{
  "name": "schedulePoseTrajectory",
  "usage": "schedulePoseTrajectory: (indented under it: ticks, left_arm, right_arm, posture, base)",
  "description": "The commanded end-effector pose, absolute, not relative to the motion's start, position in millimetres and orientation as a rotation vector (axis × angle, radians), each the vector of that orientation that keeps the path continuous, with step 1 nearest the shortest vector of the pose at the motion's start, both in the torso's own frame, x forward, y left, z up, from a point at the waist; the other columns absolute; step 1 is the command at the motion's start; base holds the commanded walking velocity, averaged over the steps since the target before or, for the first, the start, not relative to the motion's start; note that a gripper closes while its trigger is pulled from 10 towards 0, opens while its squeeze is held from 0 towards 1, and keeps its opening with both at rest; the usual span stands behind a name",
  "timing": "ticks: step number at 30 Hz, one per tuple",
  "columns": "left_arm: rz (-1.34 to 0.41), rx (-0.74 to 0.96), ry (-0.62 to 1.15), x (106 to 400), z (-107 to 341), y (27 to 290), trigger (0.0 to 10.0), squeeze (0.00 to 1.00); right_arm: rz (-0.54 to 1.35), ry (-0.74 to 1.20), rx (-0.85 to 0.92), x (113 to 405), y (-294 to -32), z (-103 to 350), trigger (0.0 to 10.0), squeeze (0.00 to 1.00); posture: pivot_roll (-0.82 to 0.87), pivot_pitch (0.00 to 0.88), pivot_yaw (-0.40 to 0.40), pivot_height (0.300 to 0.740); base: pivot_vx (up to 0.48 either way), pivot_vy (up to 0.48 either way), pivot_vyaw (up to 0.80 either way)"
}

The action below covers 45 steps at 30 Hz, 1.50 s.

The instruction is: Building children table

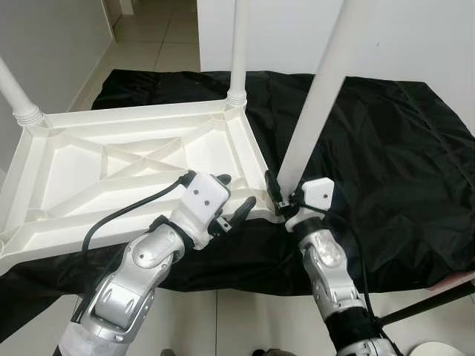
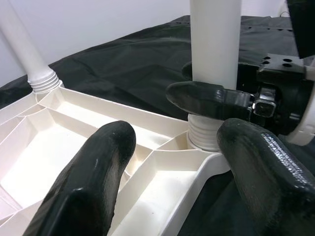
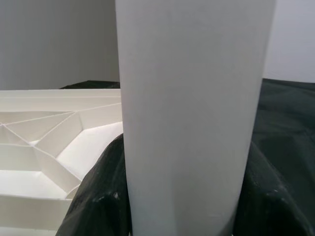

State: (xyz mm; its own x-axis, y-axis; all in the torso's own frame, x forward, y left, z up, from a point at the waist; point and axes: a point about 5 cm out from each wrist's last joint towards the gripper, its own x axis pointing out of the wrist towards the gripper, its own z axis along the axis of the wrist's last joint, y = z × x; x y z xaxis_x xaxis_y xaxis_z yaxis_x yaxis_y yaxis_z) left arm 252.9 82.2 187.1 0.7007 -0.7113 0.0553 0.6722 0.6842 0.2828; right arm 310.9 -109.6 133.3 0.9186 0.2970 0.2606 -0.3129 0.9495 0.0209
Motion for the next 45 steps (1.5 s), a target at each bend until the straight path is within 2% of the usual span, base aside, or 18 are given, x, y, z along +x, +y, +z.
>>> schedulePoseTrajectory:
  ticks: [1,8,15,18,19,21,22,25,27,44,45]
  left_arm:
    - [-0.779,0.26,-0.169,250.6,188.1,82.7,10.0,0.0]
    - [-0.774,0.263,-0.165,250.3,188.0,84.0,10.0,0.0]
    - [-0.768,0.264,-0.162,249.2,187.6,85.8,10.0,0.0]
    - [-0.767,0.265,-0.163,249.4,187.9,85.9,10.0,0.0]
    - [-0.766,0.265,-0.163,249.8,188.1,85.8,10.0,0.0]
    - [-0.766,0.265,-0.163,249.8,188.1,85.8,10.0,0.0]
    - [-0.765,0.266,-0.165,250.2,188.4,85.6,10.0,0.0]
    - [-0.763,0.264,-0.167,250.6,189.1,85.3,10.0,0.0]
    - [-0.761,0.262,-0.167,250.2,189.3,85.3,10.0,0.0]
    - [-0.753,0.257,-0.167,250.2,189.2,85.4,10.0,0.0]
    - [-0.752,0.257,-0.167,250.5,189.3,85.4,10.0,0.0]
  right_arm:
    - [0.304,-0.074,0.08,306.1,-111.9,98.9,10.0,0.0]
    - [0.326,-0.054,0.032,312.3,-115.3,101.5,10.0,0.0]
    - [0.314,-0.076,0.035,305.1,-111.5,99.0,10.0,0.0]
    - [0.222,-0.101,0.083,304.8,-112.3,102.5,10.0,0.0]
    - [0.123,-0.115,0.099,305.6,-115.5,104.9,10.0,0.0]
    - [0.123,-0.115,0.099,305.6,-115.5,104.9,10.0,0.0]
    - [0.042,-0.129,0.093,305.7,-117.3,107.6,10.0,0.0]
    - [-0.05,-0.141,0.115,303.8,-115.1,110.3,10.0,0.0]
    - [-0.014,-0.141,0.125,303.0,-107.6,110.9,10.0,0.0]
    - [0.019,-0.214,0.077,303.8,-105.0,122.2,10.0,0.0]
    - [0.021,-0.222,0.071,304.8,-106.7,123.7,10.0,1.0]
  posture:
    - [-0.01,0.102,0.009,0.74]
    - [-0.01,0.111,0.009,0.74]
    - [0.0,0.111,0.008,0.74]
    - [0.0,0.11,0.008,0.74]
    - [0.0,0.111,0.006,0.74]
    - [0.0,0.111,0.006,0.74]
    - [0.0,0.113,0.006,0.74]
    - [0.0,0.114,0.006,0.74]
    - [0.0,0.115,0.004,0.74]
    - [0.0,0.115,-0.003,0.74]
    - [0.0,0.115,-0.003,0.74]
  base:
    - [0.0,0.0,0.0]
    - [0.0,0.0,0.0]
    - [0.0,0.0,0.0]
    - [0.0,0.0,0.0]
    - [0.0,0.0,0.0]
    - [0.0,0.0,0.0]
    - [0.0,0.0,0.0]
    - [0.0,0.0,0.0]
    - [0.0,0.0,0.0]
    - [0.0,0.0,0.0]
    - [0.0,0.0,0.0]
